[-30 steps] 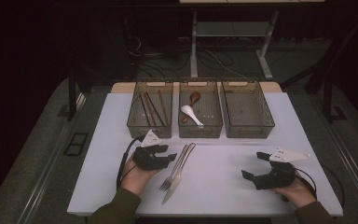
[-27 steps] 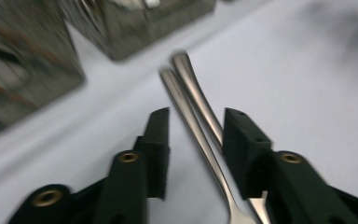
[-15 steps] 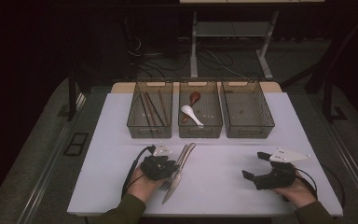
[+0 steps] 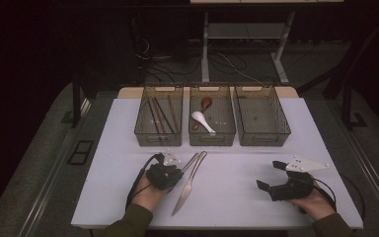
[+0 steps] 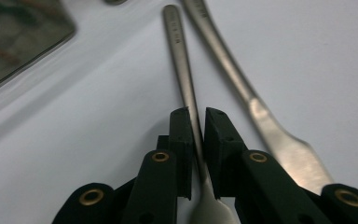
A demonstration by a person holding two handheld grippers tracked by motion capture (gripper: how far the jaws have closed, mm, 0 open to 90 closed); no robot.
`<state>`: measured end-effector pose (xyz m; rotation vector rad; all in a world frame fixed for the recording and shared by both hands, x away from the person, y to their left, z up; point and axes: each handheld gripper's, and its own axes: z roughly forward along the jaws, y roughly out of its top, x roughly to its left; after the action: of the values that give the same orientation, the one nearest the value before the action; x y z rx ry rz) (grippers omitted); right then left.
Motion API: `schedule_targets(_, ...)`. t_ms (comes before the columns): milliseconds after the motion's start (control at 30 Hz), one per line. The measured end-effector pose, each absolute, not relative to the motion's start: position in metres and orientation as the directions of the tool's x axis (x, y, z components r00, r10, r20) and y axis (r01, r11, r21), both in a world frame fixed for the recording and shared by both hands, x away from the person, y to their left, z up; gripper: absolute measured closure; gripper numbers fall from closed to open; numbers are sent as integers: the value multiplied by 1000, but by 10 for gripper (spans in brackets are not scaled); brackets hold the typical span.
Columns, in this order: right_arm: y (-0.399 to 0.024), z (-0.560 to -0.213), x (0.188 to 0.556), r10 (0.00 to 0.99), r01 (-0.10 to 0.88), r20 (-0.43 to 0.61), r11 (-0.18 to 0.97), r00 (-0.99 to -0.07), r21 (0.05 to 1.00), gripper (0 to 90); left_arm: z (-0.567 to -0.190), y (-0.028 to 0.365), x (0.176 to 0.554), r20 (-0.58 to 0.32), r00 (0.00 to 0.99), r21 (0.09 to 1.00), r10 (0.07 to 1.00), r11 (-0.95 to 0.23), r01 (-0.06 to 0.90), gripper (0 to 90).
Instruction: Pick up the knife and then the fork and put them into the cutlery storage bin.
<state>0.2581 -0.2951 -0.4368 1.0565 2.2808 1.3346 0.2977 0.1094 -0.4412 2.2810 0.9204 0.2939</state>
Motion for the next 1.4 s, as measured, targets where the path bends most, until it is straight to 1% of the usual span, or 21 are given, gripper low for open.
schedule_targets(67, -295, -437, 258, 718, 445, 106, 302, -688, 843, 41, -443, 114, 300, -81, 716, 658, 693, -503, 561, 827)
schedule_targets(100, -295, -437, 258, 719, 447, 107, 301, -687, 842, 41, -444, 115, 300, -90, 711, 661, 698, -492, 567, 829)
schedule_targets(333, -294, -437, 258, 719, 449, 109, 301, -686, 841, 41, -442, 116, 302, -99, 710, 650, 698, -495, 577, 842)
schedule_targets(433, -294, -436, 258, 718, 447, 109, 300, -687, 842, 41, -439, 118, 302, -66, 719, 658, 692, -511, 553, 844)
schedule_targets(633, -294, -436, 258, 712, 445, 110, 304, -693, 842, 41, -429, 123, 304, -67, 752, 675, 656, -526, 518, 845)
schedule_targets(800, -294, -432, 260, 690, 437, 114, 315, -715, 842, 42, -419, 128, 305, -91, 778, 702, 622, -514, 493, 844)
schedule_targets(1000, -288, -415, 266, 624, 406, 96, 377, -775, 833, 43, -407, 122, 306, -111, 846, 731, 521, -534, 425, 844)
schedule_targets(1033, -286, -411, 268, 606, 405, 102, 388, -789, 827, 75, -407, 119, 306, -109, 858, 736, 501, -540, 408, 844)
schedule_targets(1067, -285, -409, 270, 583, 391, 94, 407, -807, 826, 127, -406, 116, 307, -106, 872, 735, 477, -553, 392, 844)
schedule_targets(1100, -283, -408, 271, 567, 383, 92, 420, -819, 823, 146, -406, 112, 308, -107, 883, 739, 458, -557, 378, 844)
schedule_targets(1167, -277, -405, 275, 542, 378, 92, 446, -835, 811, 155, -406, 103, 309, -114, 911, 751, 396, -567, 340, 844)
schedule_targets(1267, -266, -401, 279, 498, 346, 75, 479, -864, 807, 202, -404, 87, 310, -102, 944, 748, 313, -602, 280, 844)
schedule_targets(1333, -258, -398, 282, 462, 327, 75, 494, -884, 805, 224, -404, 76, 311, -95, 957, 738, 274, -626, 253, 844)
schedule_targets(1400, -248, -396, 285, 429, 326, 93, 512, -899, 794, 236, -403, 66, 312, -100, 970, 735, 222, -640, 222, 844)
